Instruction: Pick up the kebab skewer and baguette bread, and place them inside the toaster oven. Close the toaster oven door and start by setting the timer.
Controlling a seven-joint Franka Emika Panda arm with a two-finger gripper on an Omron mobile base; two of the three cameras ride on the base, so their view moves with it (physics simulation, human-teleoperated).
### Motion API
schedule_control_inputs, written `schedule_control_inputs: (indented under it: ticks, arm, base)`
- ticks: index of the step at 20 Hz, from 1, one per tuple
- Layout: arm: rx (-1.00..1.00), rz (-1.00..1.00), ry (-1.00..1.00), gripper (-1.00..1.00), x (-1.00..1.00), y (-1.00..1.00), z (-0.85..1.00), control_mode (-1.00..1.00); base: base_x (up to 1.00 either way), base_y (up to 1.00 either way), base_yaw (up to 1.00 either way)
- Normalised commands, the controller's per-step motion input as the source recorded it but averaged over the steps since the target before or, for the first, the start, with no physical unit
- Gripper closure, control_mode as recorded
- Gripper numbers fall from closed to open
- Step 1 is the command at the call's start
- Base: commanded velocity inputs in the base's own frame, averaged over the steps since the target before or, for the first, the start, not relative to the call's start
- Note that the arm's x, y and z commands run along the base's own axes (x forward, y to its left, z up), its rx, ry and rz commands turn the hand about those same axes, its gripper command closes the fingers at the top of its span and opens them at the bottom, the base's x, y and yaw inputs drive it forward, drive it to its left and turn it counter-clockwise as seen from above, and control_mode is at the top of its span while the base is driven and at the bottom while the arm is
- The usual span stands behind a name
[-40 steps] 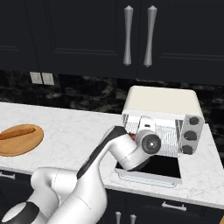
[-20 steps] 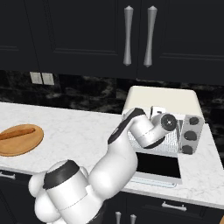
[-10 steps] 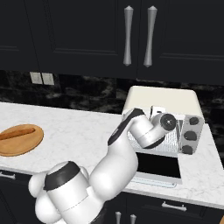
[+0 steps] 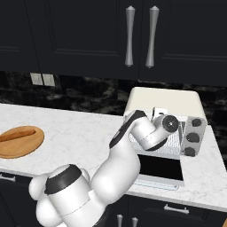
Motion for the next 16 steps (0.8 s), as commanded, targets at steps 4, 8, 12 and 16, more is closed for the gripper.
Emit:
schedule_control_inputs:
  ticks: [4,8,12,16]
  arm:
    - [0.00,0.00,0.00,-1.00,0.00,0.00,0.00,-1.00]
    - [0.00,0.00,0.00,-1.00,0.00,0.00,0.00,-1.00]
    - [0.00,0.00,0.00,-1.00,0.00,0.00,0.00,-1.00]
    - [0.00,0.00,0.00,-1.00,-0.01,0.00,0.43,-1.00]
  base:
    - [0.00,0.00,0.00]
    - [0.00,0.00,0.00]
    - [0.00,0.00,0.00]
    - [0.00,0.00,0.00]
